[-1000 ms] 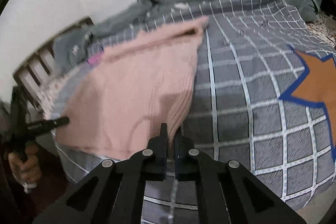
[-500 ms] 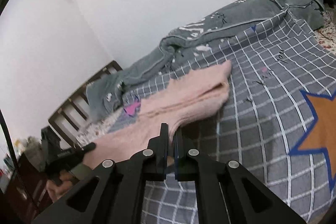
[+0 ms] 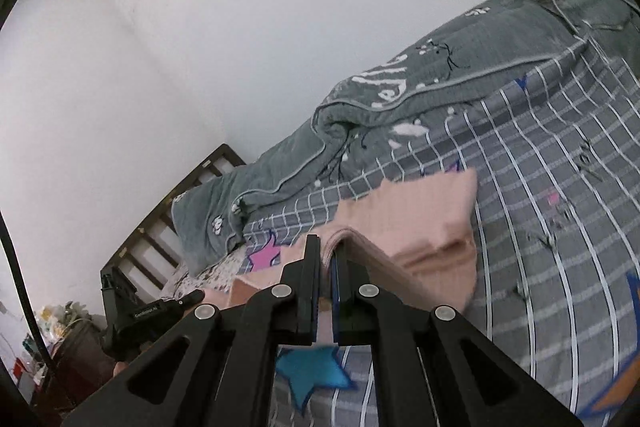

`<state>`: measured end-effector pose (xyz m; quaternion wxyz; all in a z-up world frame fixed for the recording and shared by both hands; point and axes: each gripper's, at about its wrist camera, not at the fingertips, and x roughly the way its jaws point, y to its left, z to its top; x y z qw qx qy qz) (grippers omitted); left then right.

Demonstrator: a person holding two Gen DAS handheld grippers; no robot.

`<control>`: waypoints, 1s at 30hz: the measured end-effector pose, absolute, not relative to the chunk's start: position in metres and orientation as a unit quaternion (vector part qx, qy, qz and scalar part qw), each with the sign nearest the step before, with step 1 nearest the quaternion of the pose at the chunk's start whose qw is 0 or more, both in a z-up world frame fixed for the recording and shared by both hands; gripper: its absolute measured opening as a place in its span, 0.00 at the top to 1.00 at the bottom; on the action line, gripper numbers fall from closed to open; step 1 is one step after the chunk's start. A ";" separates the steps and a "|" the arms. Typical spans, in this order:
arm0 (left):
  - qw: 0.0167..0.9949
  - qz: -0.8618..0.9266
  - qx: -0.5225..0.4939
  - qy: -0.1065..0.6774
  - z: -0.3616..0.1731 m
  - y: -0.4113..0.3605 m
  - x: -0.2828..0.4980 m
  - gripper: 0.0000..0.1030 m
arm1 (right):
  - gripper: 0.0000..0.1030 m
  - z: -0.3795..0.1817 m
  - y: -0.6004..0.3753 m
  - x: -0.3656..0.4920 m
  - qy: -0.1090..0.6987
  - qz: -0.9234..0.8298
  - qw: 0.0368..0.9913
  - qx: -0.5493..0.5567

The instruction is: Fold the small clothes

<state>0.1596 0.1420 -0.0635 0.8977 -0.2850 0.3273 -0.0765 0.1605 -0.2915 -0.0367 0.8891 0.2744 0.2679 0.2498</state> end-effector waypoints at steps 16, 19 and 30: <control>0.875 -0.062 -0.300 0.375 -0.105 0.144 0.314 0.92 | 0.95 -0.086 -0.270 0.322 0.323 0.213 0.874 0.293; 0.869 -0.044 -0.310 0.382 -0.113 0.148 0.334 0.69 | 0.88 -0.103 -0.271 0.353 0.342 0.194 0.869 0.301; 0.883 -0.022 -0.252 0.396 -0.131 0.140 0.328 0.36 | 0.68 -0.135 -0.272 0.364 0.381 0.150 0.884 0.226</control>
